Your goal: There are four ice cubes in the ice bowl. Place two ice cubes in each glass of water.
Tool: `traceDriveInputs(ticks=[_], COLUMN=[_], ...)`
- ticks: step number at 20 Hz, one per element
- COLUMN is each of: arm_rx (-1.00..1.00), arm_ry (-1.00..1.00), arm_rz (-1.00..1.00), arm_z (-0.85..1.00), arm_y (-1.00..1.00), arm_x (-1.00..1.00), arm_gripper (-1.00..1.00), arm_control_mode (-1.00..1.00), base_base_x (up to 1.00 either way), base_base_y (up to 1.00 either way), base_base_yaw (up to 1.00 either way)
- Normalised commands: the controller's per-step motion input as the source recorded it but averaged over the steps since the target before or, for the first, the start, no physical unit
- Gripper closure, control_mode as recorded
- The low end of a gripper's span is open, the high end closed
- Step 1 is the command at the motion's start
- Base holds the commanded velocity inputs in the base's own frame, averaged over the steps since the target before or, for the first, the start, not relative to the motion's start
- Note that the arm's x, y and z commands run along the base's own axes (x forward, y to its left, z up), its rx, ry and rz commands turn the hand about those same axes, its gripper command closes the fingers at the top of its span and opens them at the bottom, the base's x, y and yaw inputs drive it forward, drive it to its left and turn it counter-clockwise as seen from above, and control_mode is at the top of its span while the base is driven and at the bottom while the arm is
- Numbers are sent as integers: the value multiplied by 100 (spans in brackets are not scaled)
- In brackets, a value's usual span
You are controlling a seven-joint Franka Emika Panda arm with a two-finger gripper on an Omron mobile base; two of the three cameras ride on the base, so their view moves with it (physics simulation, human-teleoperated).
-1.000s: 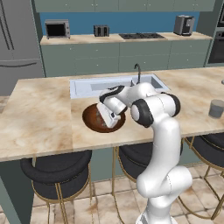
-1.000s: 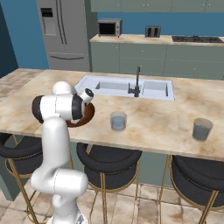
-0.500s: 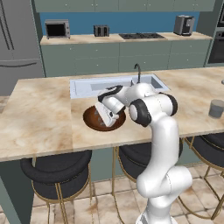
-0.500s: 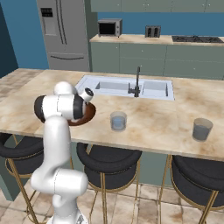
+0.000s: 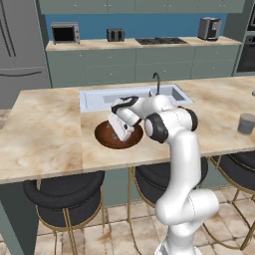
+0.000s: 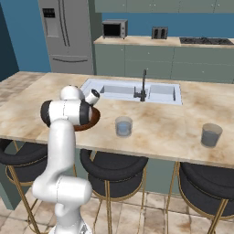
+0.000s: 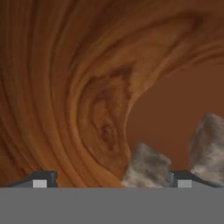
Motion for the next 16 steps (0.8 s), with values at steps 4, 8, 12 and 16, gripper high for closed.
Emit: traceDriveInputs(ticks=[4,8,12,16], arm_rx=[0,0,0,0], arm_ry=[9,11,9,5], arm_rz=[0,0,0,0], arm_z=[-18,-31,-31,-33], arm_y=[0,1,0,0], arm_x=[8,0,0,-27], arm_gripper=[-100,-100,-100,-100], arm_control_mode=[-100,-100,-100,-100], base_base_x=[0,0,0,0], base_base_y=[0,0,0,0], base_base_yaw=[0,0,0,0])
